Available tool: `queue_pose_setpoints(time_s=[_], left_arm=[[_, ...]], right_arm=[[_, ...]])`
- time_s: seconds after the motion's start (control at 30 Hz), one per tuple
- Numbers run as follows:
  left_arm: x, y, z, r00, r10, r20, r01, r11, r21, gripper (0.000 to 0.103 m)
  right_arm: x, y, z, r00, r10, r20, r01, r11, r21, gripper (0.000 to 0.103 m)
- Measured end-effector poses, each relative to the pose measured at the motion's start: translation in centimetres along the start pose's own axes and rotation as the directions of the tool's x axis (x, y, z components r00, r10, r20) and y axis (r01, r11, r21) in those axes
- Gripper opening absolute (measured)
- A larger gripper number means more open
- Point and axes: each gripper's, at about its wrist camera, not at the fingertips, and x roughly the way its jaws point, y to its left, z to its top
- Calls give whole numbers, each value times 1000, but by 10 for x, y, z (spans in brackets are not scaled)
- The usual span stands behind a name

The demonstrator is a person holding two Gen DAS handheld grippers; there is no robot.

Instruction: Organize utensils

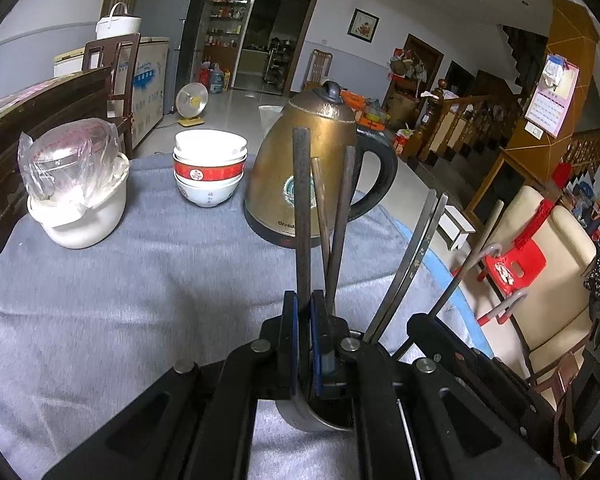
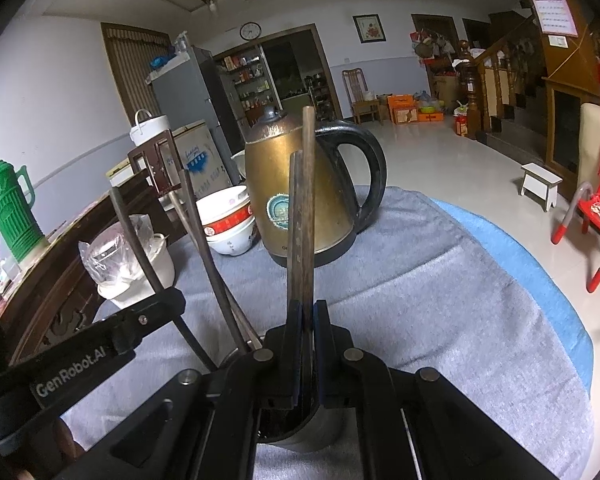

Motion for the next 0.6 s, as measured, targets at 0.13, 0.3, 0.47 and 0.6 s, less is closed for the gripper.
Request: queue_pose_setpoints(time_s=[0.13, 0.3, 0.47, 0.6], left_arm=[[-2, 1, 0, 1000, -5, -2, 5, 1000, 3, 6], [-3, 3, 0, 1000, -14, -7, 14, 1000, 3, 6], [-3, 4, 0, 1000, -16, -15, 16, 1000, 5, 6], [-4, 4, 1, 999, -19, -30, 19, 1000, 3, 7]], right_arm=[[0, 1, -1, 1000, -2, -4, 2, 1000, 1, 7], [0, 1, -3, 1000, -6, -11, 6, 1000, -4, 7], [1, 1, -2, 1000, -7, -19, 7, 1000, -4, 7], [4, 0, 0, 999, -8, -37, 8, 1000, -1, 8]])
